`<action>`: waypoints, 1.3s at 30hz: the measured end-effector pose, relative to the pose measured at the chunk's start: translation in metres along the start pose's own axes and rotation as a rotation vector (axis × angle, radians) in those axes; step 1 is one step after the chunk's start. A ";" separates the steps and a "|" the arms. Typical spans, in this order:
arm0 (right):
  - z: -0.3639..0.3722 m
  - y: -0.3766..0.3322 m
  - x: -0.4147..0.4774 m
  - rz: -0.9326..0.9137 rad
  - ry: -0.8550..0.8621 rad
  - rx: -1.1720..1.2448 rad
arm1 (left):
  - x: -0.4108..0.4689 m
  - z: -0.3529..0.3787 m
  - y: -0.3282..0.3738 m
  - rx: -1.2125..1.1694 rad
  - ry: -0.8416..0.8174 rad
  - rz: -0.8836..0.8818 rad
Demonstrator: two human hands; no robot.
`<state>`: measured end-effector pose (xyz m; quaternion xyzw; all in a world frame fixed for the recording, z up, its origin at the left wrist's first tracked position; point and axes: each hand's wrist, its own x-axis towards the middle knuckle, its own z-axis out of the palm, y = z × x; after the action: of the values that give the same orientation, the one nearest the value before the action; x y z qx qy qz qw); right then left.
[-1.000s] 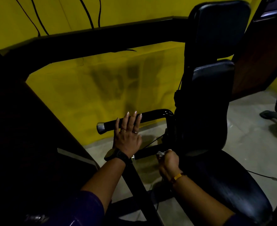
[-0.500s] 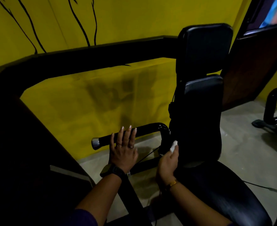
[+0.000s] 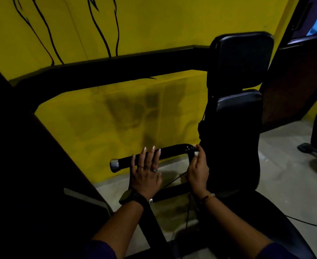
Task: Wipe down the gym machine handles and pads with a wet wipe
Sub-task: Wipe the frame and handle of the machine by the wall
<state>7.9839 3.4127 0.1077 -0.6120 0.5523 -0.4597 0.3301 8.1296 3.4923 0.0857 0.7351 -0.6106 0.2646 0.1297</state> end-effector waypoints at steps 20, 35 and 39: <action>0.085 -0.057 -0.028 -0.767 -0.183 -0.481 | -0.006 -0.024 -0.056 -0.595 0.137 -0.640; 0.144 -0.123 -0.051 -1.276 -0.847 -0.731 | -0.010 -0.050 -0.095 -2.090 0.164 -1.649; 0.134 -0.077 -0.034 -1.757 -0.589 -0.393 | -0.009 -0.052 -0.097 -2.100 0.069 -1.657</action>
<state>8.1381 3.4453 0.1234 -0.9449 -0.1442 -0.2695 -0.1172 8.2108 3.5477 0.1367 0.4320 0.1031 -0.4647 0.7660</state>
